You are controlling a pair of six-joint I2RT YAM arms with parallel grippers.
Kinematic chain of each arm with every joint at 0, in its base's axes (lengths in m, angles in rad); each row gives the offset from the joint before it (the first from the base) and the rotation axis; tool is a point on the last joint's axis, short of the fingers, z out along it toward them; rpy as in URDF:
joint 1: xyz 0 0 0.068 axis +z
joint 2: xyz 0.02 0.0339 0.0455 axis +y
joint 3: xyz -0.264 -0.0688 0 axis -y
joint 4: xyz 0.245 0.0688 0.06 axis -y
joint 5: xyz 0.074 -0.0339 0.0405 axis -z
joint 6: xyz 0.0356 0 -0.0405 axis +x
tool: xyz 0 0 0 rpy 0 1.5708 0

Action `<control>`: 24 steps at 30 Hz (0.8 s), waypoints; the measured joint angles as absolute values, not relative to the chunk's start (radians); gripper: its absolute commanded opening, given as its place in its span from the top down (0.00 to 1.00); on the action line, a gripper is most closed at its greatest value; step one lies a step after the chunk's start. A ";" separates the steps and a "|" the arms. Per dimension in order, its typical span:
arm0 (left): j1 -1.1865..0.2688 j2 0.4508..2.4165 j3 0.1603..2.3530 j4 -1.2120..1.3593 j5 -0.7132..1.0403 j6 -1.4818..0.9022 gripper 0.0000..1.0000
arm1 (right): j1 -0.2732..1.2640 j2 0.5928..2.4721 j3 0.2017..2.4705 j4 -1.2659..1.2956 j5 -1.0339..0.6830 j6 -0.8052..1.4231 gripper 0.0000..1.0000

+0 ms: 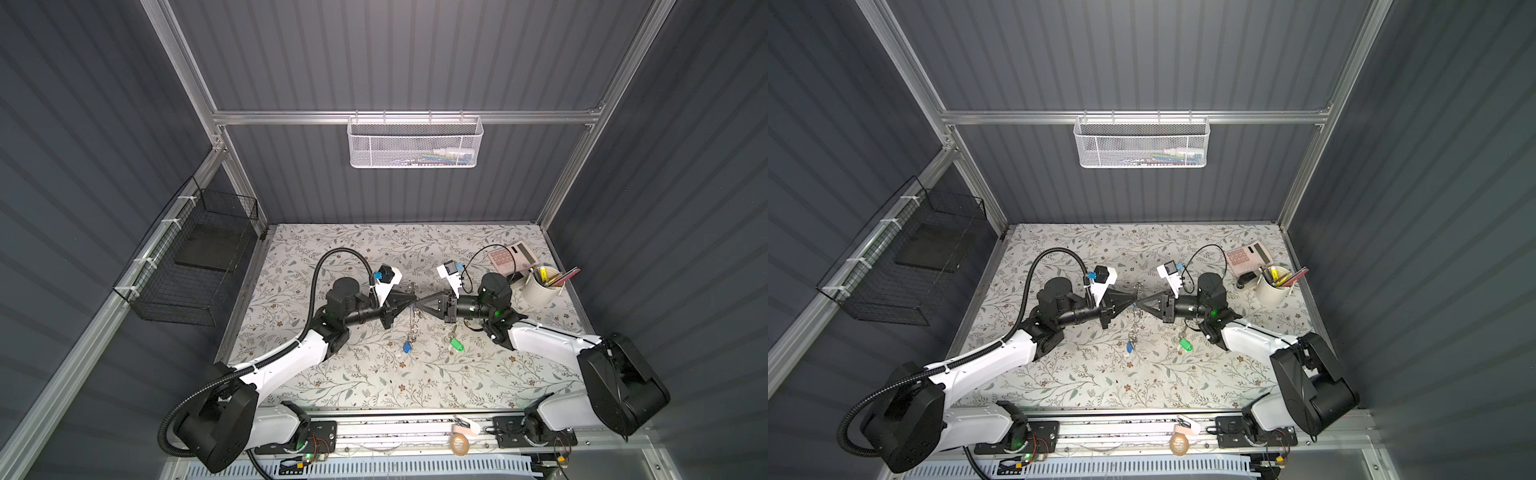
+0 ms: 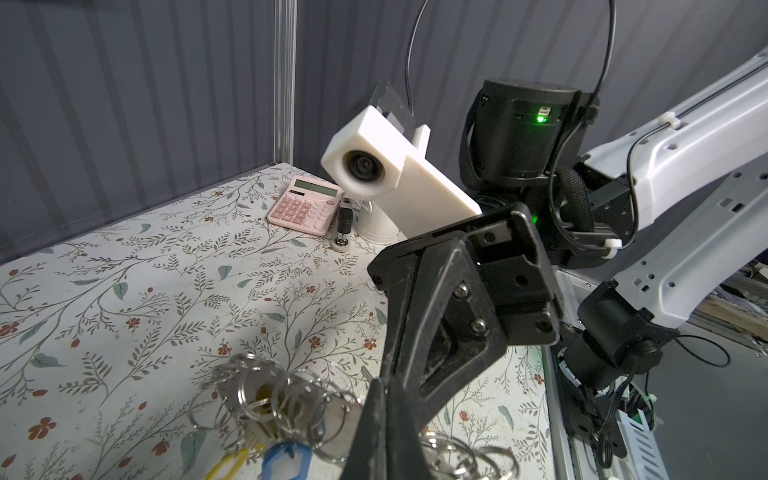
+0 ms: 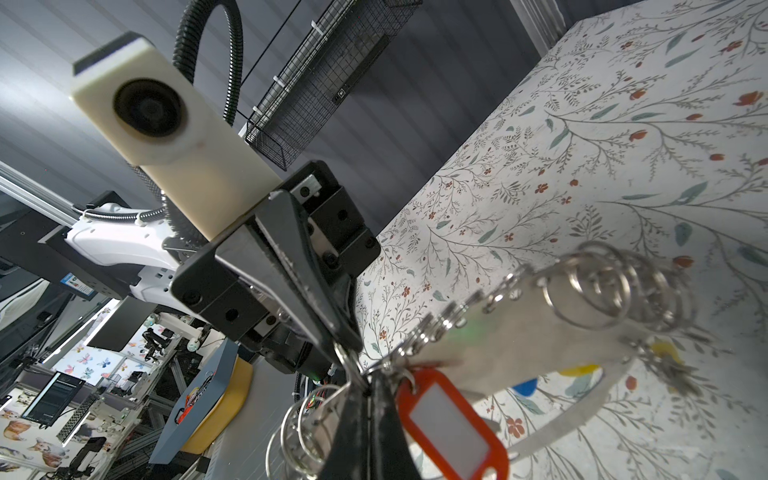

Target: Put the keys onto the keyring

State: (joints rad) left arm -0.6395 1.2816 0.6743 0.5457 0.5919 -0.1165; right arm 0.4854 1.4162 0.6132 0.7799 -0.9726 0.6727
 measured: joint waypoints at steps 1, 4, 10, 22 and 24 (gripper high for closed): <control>-0.640 1.282 0.674 0.550 0.589 -0.123 0.97 | 0.485 1.413 0.613 0.778 -0.970 0.672 1.00; -0.640 1.282 0.674 0.566 0.572 -0.153 0.87 | 0.485 1.399 0.614 0.762 -0.964 0.670 1.00; -0.611 1.266 0.654 0.639 0.550 -0.244 0.77 | 0.486 1.377 0.625 0.725 -0.964 0.669 1.00; -0.514 1.222 0.552 0.840 0.593 -0.487 0.64 | 0.486 1.350 0.669 0.664 -0.964 0.646 1.00; -0.514 1.228 0.542 0.888 0.627 -0.521 0.64 | 0.486 1.350 0.669 0.664 -0.963 0.647 1.00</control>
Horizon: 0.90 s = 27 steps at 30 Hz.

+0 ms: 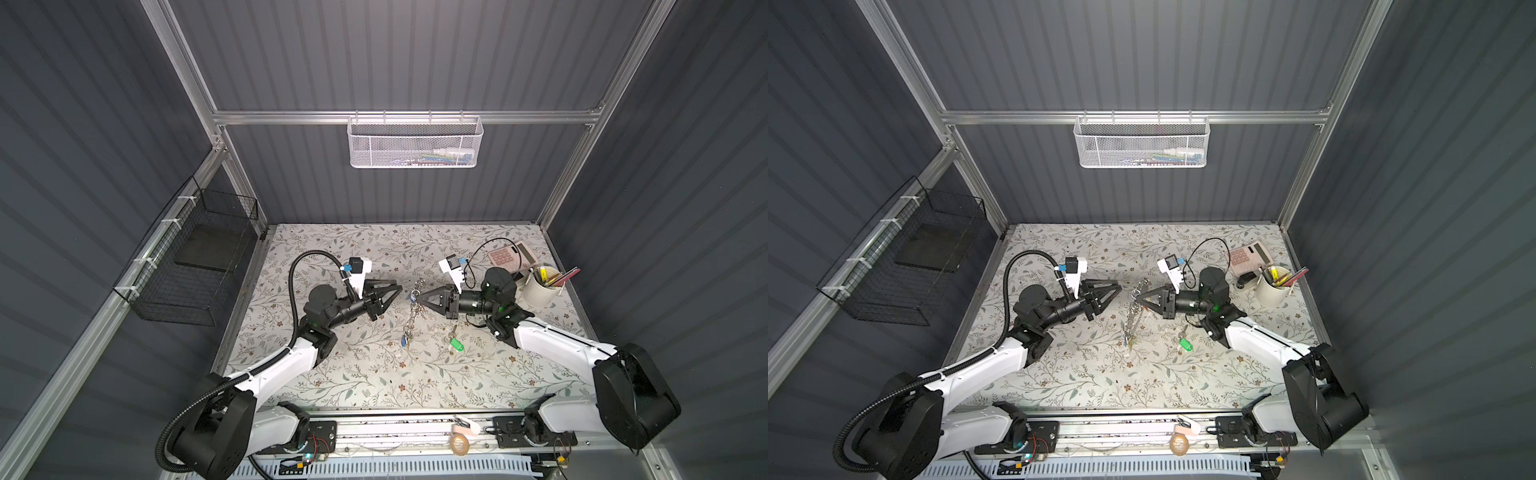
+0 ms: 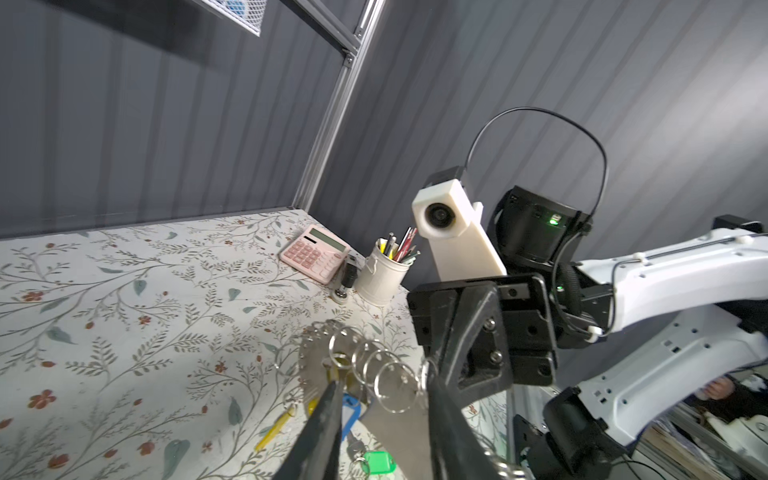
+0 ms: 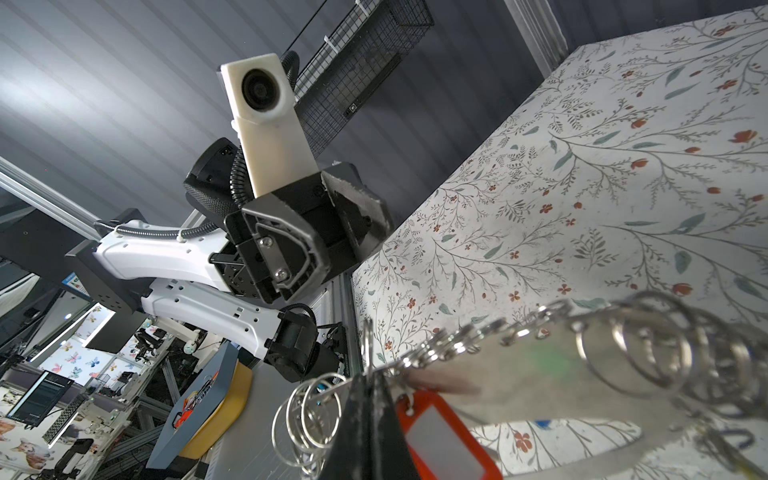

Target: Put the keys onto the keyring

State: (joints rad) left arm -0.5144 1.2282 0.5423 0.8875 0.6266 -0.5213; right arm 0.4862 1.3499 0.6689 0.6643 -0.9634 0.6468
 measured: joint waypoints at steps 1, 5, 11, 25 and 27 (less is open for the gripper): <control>-0.516 1.235 0.537 0.910 0.636 -0.537 0.64 | 0.486 1.350 0.669 0.664 -0.964 0.647 1.00; -0.525 1.297 0.526 0.983 0.671 -0.588 0.64 | 0.486 1.351 0.669 0.673 -0.965 0.652 1.00; -0.544 1.367 0.521 1.054 0.683 -0.631 0.65 | 0.486 1.354 0.669 0.688 -0.965 0.664 1.00; -0.582 1.415 0.526 1.101 0.701 -0.656 0.77 | 0.486 1.355 0.669 0.687 -0.969 0.666 1.00; -0.582 1.415 0.530 1.101 0.700 -0.657 0.77 | 0.486 1.356 0.669 0.687 -0.970 0.666 1.00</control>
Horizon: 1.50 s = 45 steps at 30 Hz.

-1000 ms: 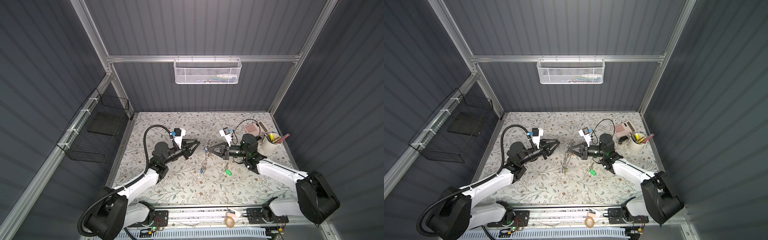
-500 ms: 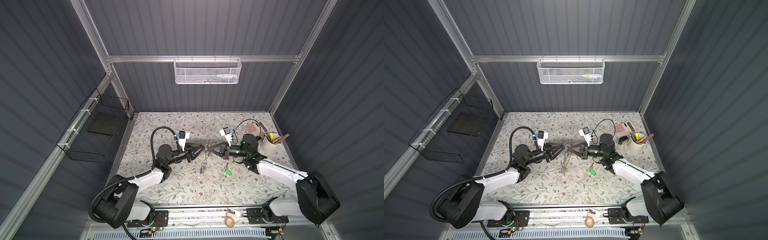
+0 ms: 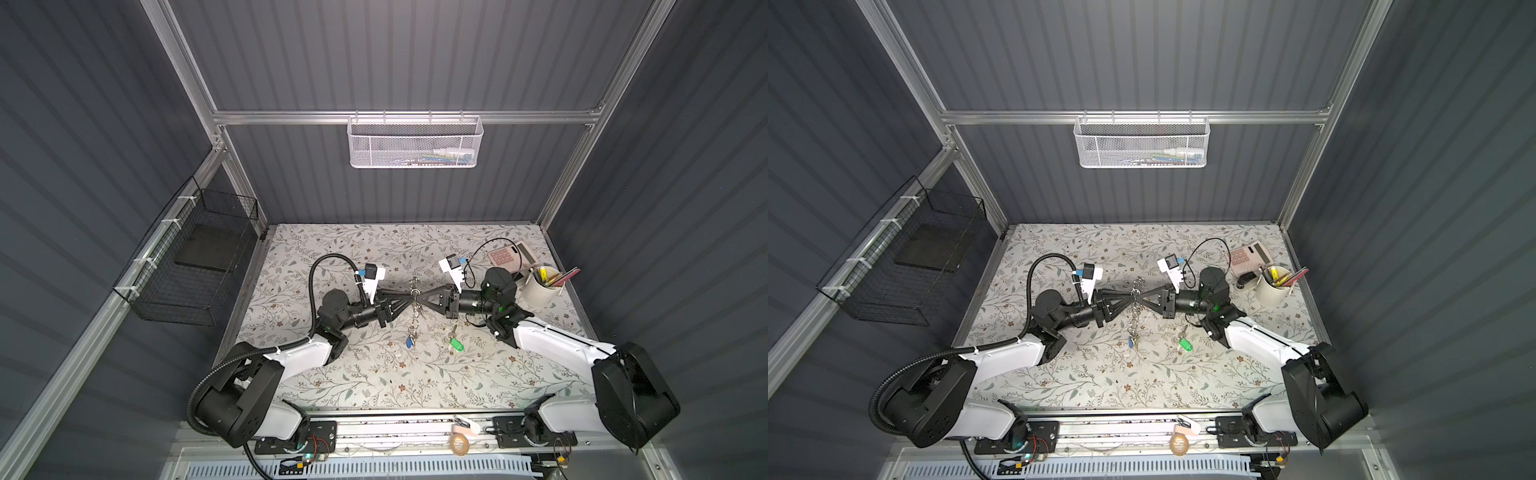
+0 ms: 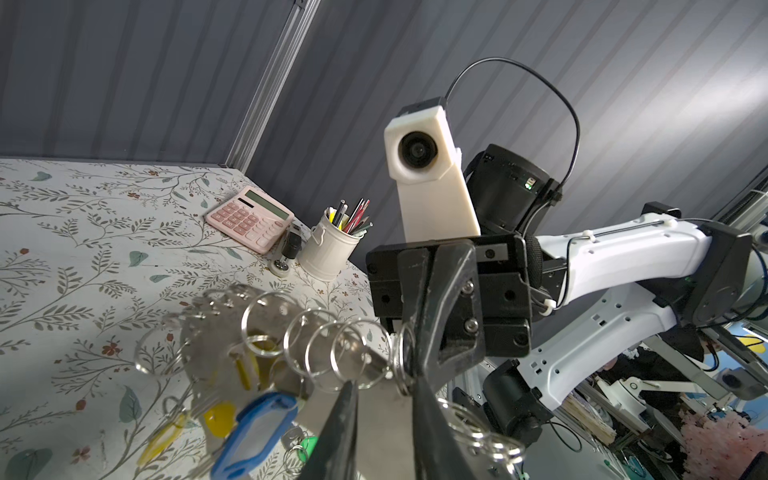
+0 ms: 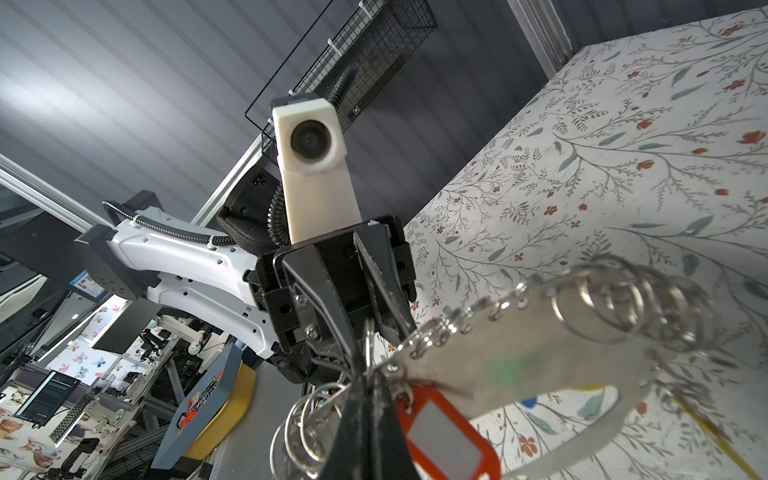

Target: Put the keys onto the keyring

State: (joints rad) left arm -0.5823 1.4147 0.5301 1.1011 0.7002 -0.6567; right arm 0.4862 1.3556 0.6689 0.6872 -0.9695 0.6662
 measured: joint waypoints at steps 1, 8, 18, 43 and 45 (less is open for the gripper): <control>-0.582 1.416 0.533 1.102 0.701 -0.656 0.78 | 0.486 1.356 0.669 0.687 -0.970 0.666 1.00; -0.582 1.428 0.544 1.103 0.702 -0.660 0.88 | 0.485 1.361 0.669 0.687 -0.971 0.666 1.00; -0.582 1.423 0.572 1.050 0.712 -0.628 1.00 | 0.481 1.364 0.669 0.668 -0.952 0.659 1.00; -0.591 1.363 1.155 -0.263 0.713 0.194 1.00 | 0.413 1.138 0.686 0.360 -0.891 0.426 0.50; -0.595 1.381 1.192 -0.332 0.721 0.239 1.00 | 0.426 1.147 0.697 0.337 -0.889 0.408 0.52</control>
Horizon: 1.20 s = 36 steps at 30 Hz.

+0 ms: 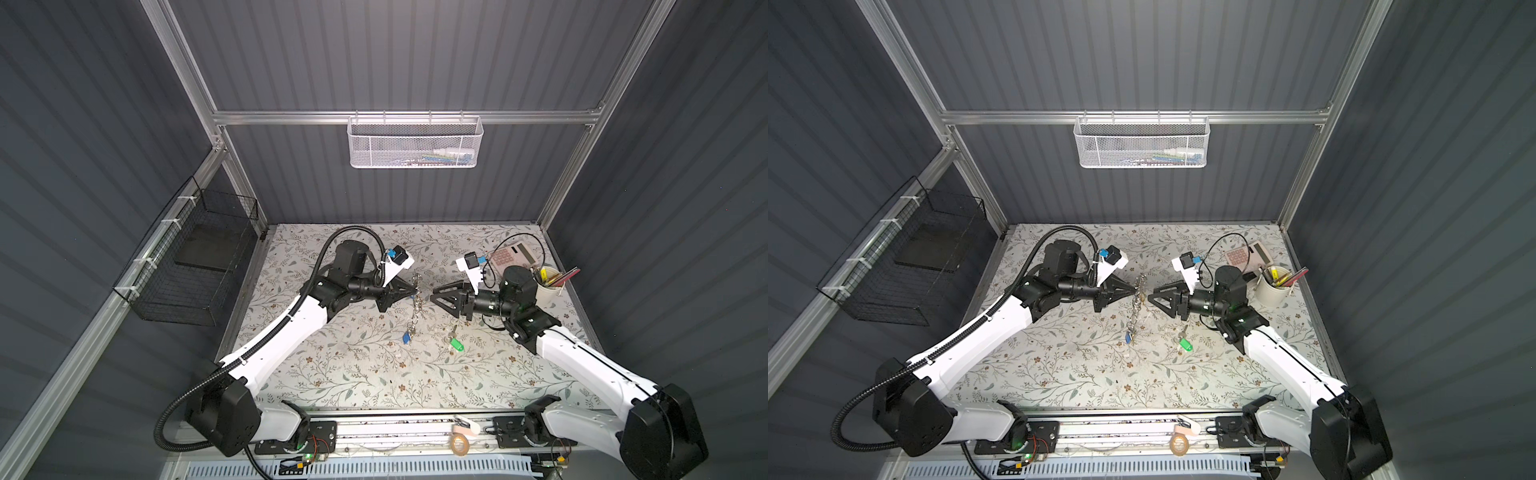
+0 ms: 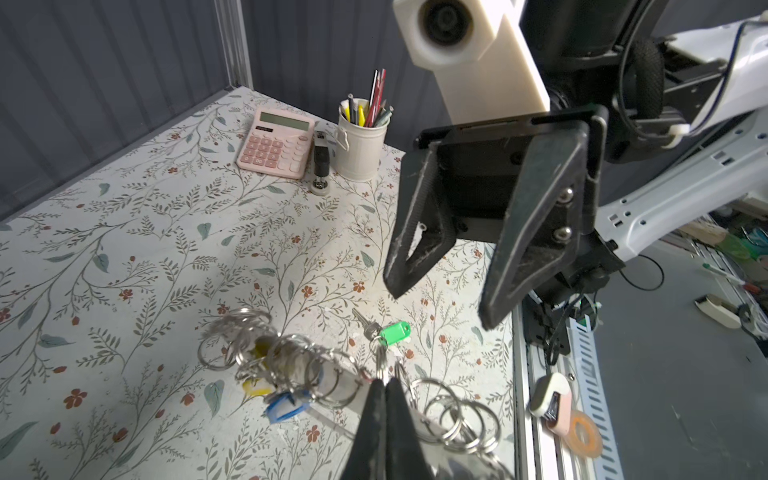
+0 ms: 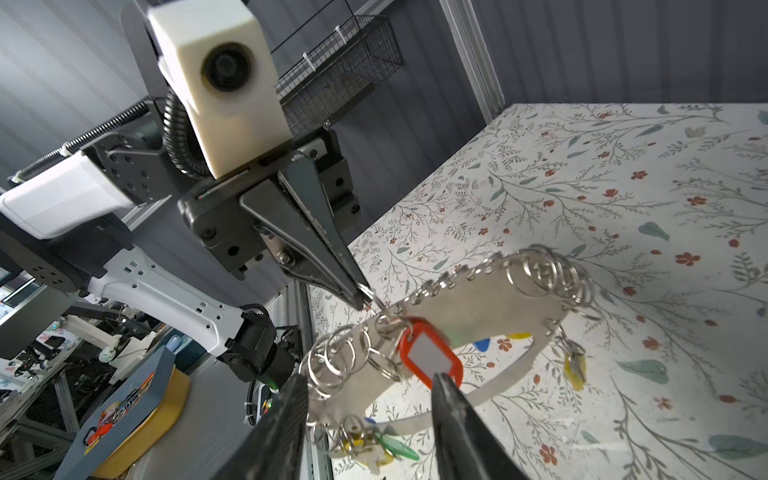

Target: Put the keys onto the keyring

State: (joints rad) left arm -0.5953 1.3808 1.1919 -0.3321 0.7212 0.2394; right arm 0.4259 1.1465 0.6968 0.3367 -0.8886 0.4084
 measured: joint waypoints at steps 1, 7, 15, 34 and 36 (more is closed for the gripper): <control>-0.595 1.390 1.208 -0.363 0.726 0.260 1.00 | 0.434 1.151 0.705 0.322 -0.886 0.400 0.53; -0.597 1.458 1.285 -0.506 0.749 0.360 1.00 | 0.469 1.161 0.747 0.266 -0.870 0.346 0.60; -0.597 1.468 1.293 -0.567 0.791 0.412 1.00 | 0.476 1.183 0.756 0.236 -0.867 0.309 0.66; -0.597 1.468 1.295 -0.583 0.824 0.419 1.00 | 0.515 1.221 0.788 0.202 -0.867 0.279 0.80; -0.597 1.468 1.295 -0.583 0.825 0.419 1.00 | 0.519 1.224 0.788 0.201 -0.867 0.278 0.83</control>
